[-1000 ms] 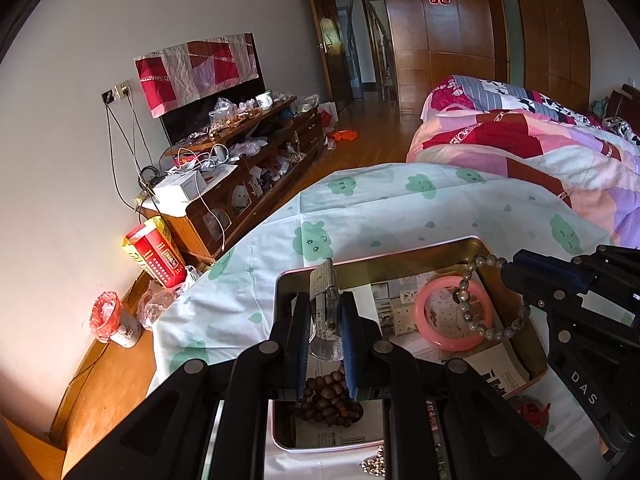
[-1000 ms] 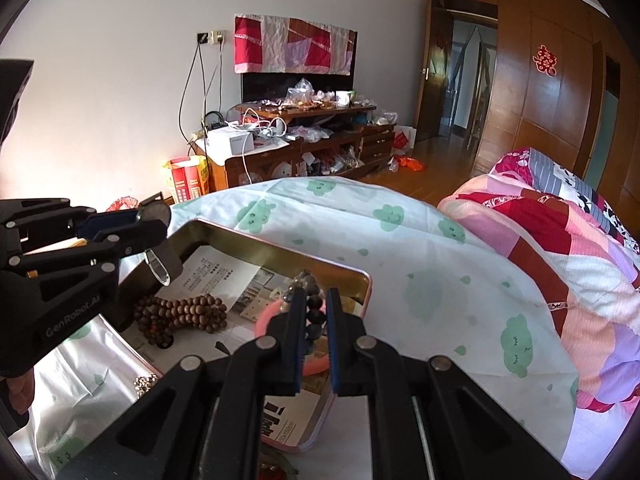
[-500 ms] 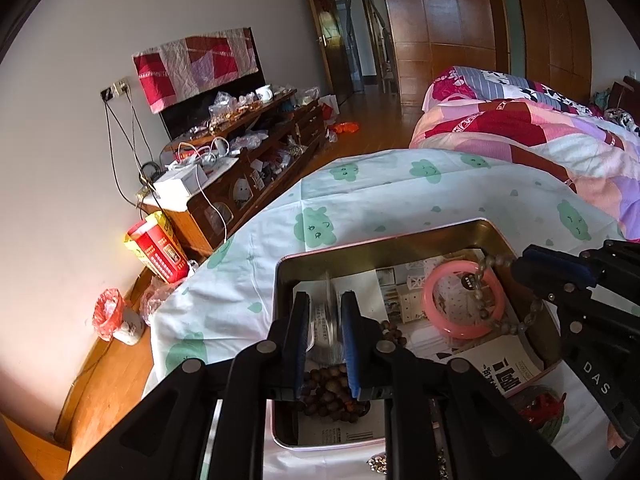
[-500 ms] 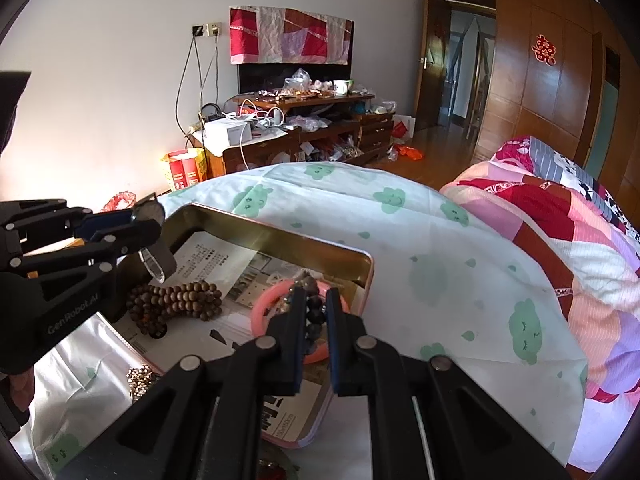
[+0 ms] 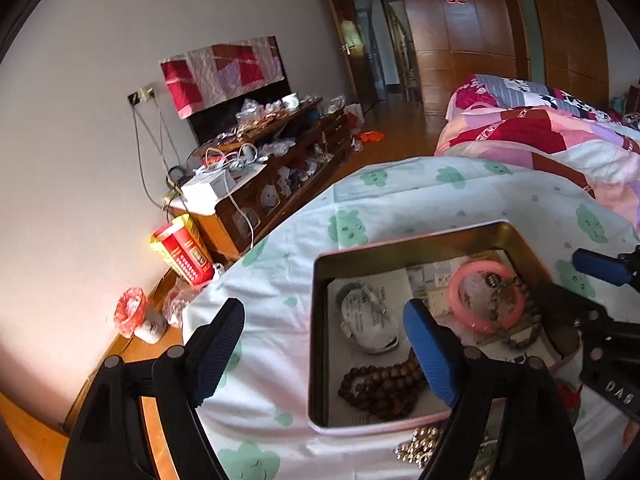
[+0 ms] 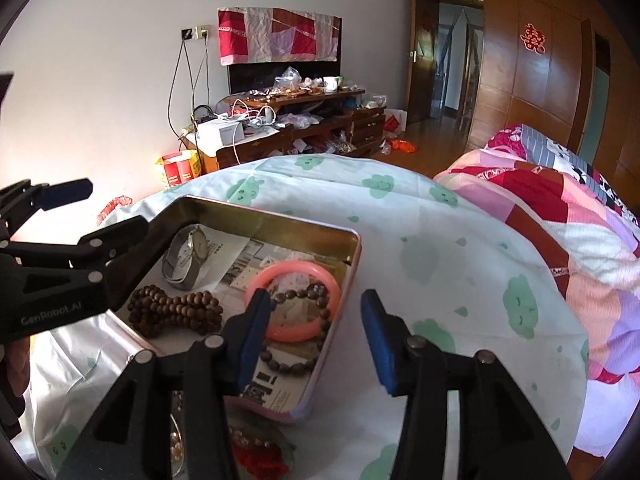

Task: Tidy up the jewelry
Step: 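Open both tools to release the watch and bracelet into the tin, then withdraw both open tools from the tin toward the remaining jewelry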

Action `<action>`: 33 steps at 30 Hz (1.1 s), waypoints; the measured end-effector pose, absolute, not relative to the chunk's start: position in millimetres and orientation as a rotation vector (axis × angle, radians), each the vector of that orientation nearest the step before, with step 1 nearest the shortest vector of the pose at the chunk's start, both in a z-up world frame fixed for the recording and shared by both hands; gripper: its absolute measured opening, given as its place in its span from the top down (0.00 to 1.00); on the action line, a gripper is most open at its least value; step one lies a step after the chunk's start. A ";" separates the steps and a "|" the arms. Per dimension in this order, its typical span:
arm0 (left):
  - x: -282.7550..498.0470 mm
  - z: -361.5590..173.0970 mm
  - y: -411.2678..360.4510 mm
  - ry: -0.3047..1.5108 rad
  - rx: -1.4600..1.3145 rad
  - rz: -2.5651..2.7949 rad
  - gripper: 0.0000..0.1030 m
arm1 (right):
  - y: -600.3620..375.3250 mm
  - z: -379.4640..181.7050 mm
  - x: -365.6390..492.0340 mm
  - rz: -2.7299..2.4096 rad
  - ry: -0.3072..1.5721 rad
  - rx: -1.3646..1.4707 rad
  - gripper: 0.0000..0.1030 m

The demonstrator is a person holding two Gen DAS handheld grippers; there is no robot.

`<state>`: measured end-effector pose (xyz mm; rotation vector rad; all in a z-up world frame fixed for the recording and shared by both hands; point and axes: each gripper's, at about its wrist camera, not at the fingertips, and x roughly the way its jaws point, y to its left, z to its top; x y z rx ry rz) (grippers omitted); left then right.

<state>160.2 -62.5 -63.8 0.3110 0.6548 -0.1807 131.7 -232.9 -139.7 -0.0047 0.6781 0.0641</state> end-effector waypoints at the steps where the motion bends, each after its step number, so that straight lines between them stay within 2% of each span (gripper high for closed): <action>1: 157.7 -64.4 -59.8 0.656 0.306 -0.175 0.21 | -233.5 -140.4 130.3 0.059 0.679 -0.005 0.52; 16: 81.2 -96.3 -20.7 0.723 0.215 -0.127 0.21 | -239.0 -153.4 71.9 0.048 0.698 0.030 0.48; 33: 67.7 -115.1 -38.7 0.764 0.237 -0.165 0.21 | -239.2 -175.2 59.0 0.073 0.759 0.047 0.48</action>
